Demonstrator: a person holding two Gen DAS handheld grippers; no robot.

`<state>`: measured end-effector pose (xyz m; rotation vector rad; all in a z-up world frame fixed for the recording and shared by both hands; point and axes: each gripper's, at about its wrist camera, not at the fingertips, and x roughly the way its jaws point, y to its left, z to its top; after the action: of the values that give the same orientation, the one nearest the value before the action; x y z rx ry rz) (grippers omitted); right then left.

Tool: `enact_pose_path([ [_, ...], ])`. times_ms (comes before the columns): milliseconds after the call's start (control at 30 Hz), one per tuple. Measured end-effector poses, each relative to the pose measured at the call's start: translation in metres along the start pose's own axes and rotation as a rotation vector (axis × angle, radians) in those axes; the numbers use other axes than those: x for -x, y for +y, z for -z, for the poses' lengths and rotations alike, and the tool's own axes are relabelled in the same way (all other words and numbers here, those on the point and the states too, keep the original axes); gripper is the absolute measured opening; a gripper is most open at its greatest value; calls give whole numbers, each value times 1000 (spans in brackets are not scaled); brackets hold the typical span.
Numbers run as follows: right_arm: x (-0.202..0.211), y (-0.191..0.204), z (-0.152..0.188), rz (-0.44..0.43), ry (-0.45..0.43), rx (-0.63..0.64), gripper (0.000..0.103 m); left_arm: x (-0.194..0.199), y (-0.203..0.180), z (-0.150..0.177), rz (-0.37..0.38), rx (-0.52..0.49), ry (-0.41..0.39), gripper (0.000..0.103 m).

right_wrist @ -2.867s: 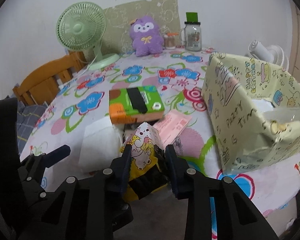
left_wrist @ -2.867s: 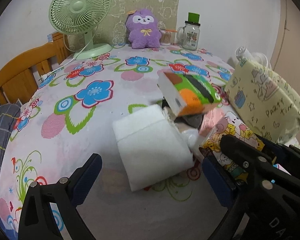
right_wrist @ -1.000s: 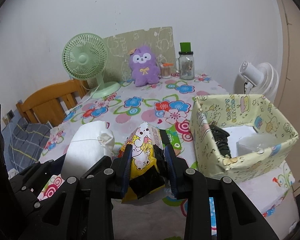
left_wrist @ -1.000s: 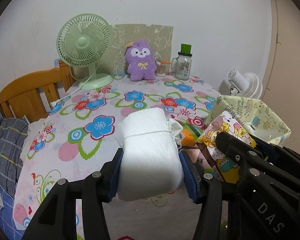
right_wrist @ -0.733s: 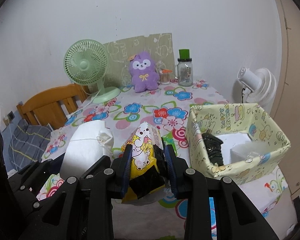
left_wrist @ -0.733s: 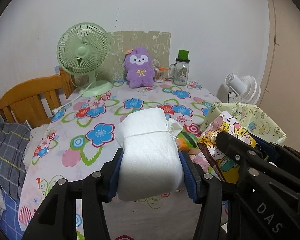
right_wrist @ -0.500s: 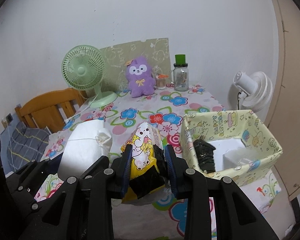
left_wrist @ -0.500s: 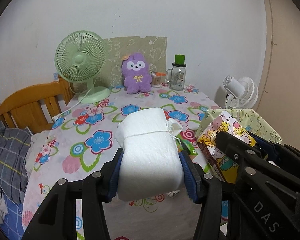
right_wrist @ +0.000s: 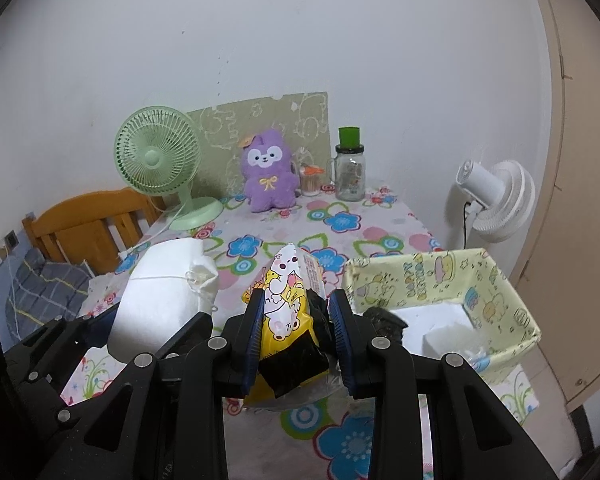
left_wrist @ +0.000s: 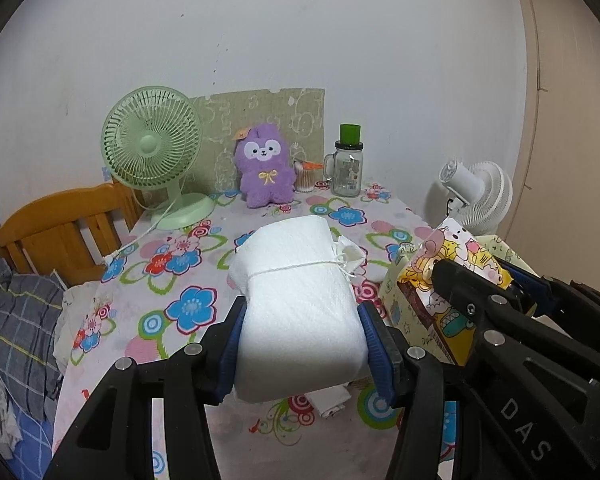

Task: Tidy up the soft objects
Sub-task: 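Lift and carry the snack bag and white pad toward the gift box with both tools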

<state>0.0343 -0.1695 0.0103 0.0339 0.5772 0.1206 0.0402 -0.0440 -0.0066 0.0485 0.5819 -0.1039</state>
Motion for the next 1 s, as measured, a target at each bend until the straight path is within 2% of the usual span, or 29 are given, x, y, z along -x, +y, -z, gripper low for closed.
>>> enact_pose_path([
  [600,-3,-36,-15,56,-19,-3,36,-6,-32,-16,19,-23,-18,56],
  [1000,-12,-66,-19,100,-18,-4,36,-24,-61,-23,49,-38,-11,56],
])
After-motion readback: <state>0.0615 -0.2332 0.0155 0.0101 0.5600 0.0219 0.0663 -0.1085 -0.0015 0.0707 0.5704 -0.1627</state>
